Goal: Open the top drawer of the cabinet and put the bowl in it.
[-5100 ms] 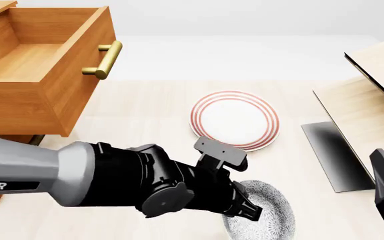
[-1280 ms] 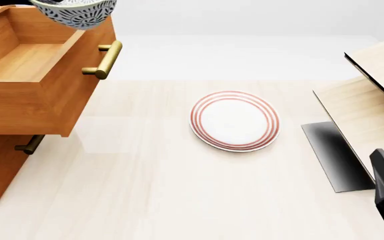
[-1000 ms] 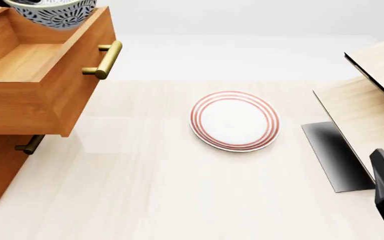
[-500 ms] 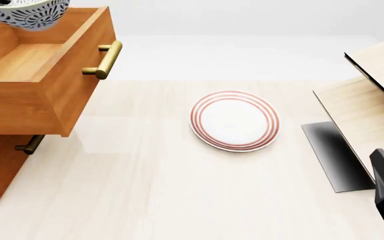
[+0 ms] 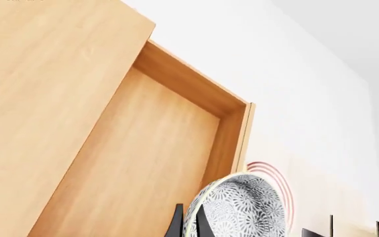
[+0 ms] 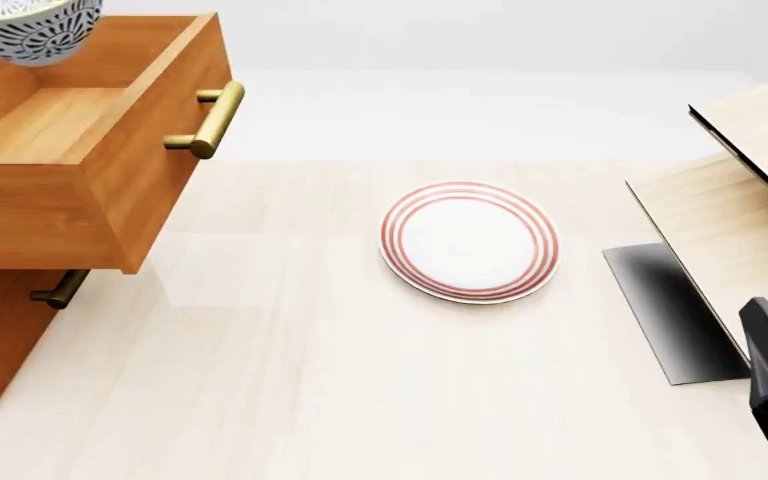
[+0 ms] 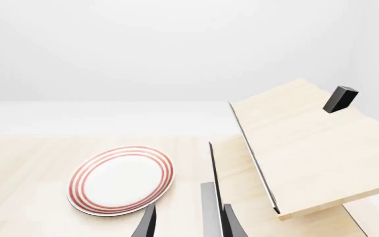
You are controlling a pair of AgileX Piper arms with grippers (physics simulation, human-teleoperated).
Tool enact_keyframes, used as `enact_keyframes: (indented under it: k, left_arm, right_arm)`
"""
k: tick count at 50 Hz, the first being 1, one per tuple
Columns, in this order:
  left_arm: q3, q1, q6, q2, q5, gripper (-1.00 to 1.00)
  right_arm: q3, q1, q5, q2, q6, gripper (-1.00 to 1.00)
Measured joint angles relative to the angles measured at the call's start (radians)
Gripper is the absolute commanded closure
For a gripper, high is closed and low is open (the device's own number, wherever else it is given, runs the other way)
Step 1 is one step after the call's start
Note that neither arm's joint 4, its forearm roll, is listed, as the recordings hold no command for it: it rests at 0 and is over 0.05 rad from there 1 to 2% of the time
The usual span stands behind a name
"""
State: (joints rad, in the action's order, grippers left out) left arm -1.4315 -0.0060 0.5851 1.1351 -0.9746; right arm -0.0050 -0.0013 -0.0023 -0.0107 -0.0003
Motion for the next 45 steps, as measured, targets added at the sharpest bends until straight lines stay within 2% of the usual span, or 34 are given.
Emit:
enact_keyframes:
  k: [22, 45]
  left_arm:
    - [0.026, 0.082, 0.015, 0.032, 0.042, 1.0]
    - [0.021, 0.112, 0.012, 0.124, 0.094, 1.0]
  right_arm:
    - [0.0, 0.0, 0.0, 0.0, 0.0, -1.0]
    - [0.0, 0.0, 0.0, 0.0, 0.0, -1.0]
